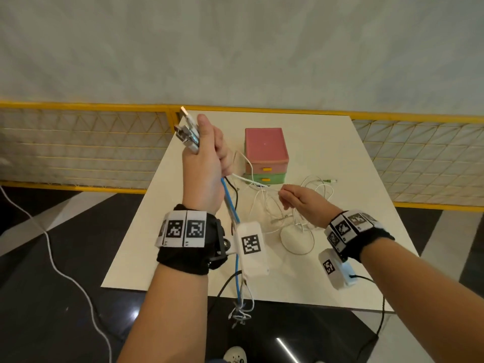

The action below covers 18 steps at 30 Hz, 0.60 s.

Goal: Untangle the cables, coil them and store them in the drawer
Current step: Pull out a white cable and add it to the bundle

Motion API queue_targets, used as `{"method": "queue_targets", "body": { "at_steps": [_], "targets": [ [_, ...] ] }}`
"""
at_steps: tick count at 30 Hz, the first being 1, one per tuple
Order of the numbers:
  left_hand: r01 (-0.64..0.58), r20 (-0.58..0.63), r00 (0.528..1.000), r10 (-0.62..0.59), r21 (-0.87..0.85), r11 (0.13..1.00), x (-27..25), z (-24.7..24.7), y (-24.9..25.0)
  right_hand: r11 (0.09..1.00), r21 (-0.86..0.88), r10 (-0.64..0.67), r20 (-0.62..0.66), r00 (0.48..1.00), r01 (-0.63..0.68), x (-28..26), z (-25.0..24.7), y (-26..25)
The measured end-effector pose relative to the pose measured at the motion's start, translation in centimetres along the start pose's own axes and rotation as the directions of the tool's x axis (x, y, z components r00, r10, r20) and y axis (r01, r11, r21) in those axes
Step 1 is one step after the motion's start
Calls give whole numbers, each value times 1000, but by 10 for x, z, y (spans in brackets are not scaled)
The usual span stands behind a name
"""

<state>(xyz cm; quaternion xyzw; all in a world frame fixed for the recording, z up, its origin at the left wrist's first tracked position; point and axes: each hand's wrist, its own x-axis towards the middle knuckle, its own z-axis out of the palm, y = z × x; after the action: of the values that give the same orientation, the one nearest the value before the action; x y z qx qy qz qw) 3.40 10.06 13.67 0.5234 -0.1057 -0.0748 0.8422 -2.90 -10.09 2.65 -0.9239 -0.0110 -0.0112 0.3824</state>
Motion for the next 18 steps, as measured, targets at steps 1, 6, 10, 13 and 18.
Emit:
{"method": "queue_targets", "body": {
  "at_steps": [1,6,10,13,18],
  "targets": [
    [-28,15,1000,27,58,998,0,-3,2,1000,-15,17,-7,1000,-17,3,-4,1],
    [-132,190,980,59,395,909,-1,-9,4,999,11,-35,-198,980,38,17,-38,-35],
    [-86,256,964,-78,573,815,-4,4,-4,981,0,-191,-150,970,193,19,-59,-76],
    [-73,317,930,-188,658,749,-7,13,-11,943,-66,-331,-125,935,325,17,-70,-101],
    [-88,179,983,-27,604,792,4,6,-8,976,-79,-209,-81,975,203,16,-77,-76]
  ]
}}
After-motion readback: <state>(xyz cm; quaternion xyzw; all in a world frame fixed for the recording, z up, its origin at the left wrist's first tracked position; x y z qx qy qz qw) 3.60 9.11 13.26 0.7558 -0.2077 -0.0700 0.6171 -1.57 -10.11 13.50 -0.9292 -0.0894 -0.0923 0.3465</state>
